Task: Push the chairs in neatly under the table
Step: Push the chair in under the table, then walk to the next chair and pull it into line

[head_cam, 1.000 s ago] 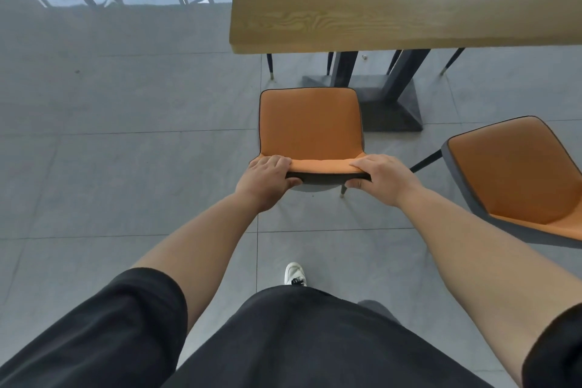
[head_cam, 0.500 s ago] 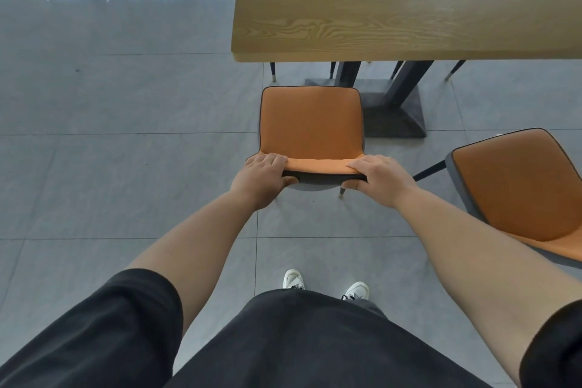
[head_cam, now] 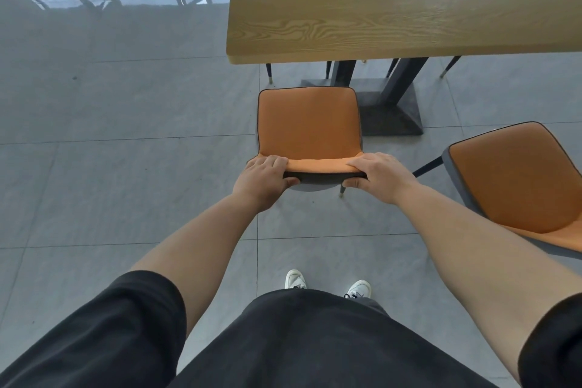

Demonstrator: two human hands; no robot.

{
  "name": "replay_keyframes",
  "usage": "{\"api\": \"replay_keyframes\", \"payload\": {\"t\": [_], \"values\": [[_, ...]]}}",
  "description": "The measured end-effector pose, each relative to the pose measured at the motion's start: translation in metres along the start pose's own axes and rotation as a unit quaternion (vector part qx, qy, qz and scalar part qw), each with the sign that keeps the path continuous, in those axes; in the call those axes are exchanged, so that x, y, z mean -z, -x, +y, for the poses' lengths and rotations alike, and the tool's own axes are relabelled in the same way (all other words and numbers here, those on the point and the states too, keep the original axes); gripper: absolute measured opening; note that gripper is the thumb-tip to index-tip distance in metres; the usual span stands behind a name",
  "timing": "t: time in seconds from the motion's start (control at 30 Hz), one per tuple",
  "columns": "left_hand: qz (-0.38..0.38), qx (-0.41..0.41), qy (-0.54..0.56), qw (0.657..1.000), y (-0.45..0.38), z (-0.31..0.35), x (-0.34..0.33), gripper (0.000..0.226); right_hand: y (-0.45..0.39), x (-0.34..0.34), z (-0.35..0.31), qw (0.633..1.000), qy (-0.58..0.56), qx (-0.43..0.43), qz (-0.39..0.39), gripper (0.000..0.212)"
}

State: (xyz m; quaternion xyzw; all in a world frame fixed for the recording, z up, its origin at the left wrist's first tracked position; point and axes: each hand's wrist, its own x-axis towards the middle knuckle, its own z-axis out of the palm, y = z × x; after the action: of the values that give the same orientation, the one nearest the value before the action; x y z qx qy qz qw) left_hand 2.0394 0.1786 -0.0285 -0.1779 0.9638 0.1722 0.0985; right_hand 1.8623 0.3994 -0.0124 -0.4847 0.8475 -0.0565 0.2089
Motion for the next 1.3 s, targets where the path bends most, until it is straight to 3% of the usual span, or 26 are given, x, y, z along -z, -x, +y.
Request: {"api": "replay_keyframes", "payload": {"t": [0.2,0.33,0.57,0.93,1.3], "values": [[-0.021,-0.002,-0.013,1.000,-0.002,0.001,0.005,0.053,0.002,0.001,-0.005,0.999,0.017,-0.030,-0.011,0.060],[-0.044,-0.006,-0.033,0.998,-0.003,0.002,0.007,0.066,0.005,0.000,-0.014,0.997,0.035,-0.072,-0.003,0.069],[-0.011,-0.075,-0.043,0.996,-0.012,0.032,0.021,0.076,0.032,0.014,-0.009,0.993,0.010,-0.094,0.071,0.073],[0.031,-0.235,-0.088,0.968,-0.028,0.154,0.014,0.069,0.160,0.022,0.052,0.962,0.003,-0.217,0.164,0.068],[-0.002,-0.341,-0.113,0.933,0.009,0.360,-0.036,0.072,0.357,-0.001,0.132,0.904,-0.015,-0.351,0.242,0.065]]}}
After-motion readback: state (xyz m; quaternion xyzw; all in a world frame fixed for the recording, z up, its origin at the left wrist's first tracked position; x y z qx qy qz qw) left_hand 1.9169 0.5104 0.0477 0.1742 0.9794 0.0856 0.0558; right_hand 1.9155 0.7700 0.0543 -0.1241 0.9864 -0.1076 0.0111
